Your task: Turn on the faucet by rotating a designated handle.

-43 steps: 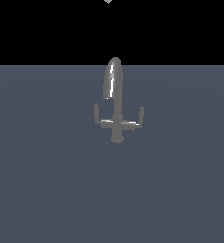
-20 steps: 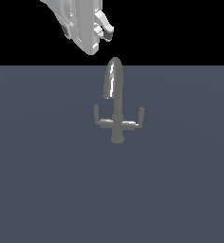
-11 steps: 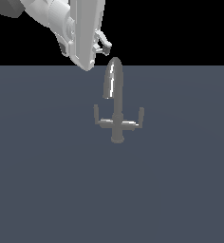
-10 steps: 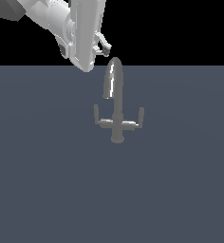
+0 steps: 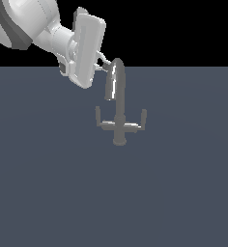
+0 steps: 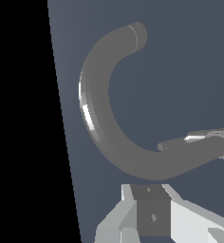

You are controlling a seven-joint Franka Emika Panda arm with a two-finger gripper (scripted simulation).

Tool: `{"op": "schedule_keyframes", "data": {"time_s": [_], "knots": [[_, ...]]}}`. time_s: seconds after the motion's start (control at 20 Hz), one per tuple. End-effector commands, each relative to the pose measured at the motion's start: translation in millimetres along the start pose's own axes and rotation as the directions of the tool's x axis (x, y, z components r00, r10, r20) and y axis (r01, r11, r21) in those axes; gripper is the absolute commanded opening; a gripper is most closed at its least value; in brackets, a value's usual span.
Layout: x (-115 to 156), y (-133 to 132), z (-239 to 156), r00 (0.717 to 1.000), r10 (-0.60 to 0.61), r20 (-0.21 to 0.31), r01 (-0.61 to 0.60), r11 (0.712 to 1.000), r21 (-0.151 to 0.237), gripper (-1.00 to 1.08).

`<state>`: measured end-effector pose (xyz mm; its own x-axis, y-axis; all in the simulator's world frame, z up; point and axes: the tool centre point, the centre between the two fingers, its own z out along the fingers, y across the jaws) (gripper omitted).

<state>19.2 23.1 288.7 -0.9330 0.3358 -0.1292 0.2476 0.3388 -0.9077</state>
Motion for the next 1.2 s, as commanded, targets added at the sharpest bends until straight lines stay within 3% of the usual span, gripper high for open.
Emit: {"op": "schedule_keyframes", "data": {"time_s": [0.0, 0.25, 0.55, 0.85, 1.15], "knots": [[-4, 12, 0, 0.997, -0.074, 0.013, 0.074, 0.997, 0.022, -1.0], [-10, 35, 2, 0.976, -0.218, 0.029, 0.215, 0.974, 0.069, -1.0], [-16, 64, 5, 0.924, -0.382, 0.031, 0.376, 0.918, 0.128, -1.0], [-19, 93, 9, 0.846, -0.533, 0.015, 0.522, 0.833, 0.185, -1.0], [-21, 122, 14, 0.747, -0.664, -0.019, 0.649, 0.723, 0.237, -1.0]]}}
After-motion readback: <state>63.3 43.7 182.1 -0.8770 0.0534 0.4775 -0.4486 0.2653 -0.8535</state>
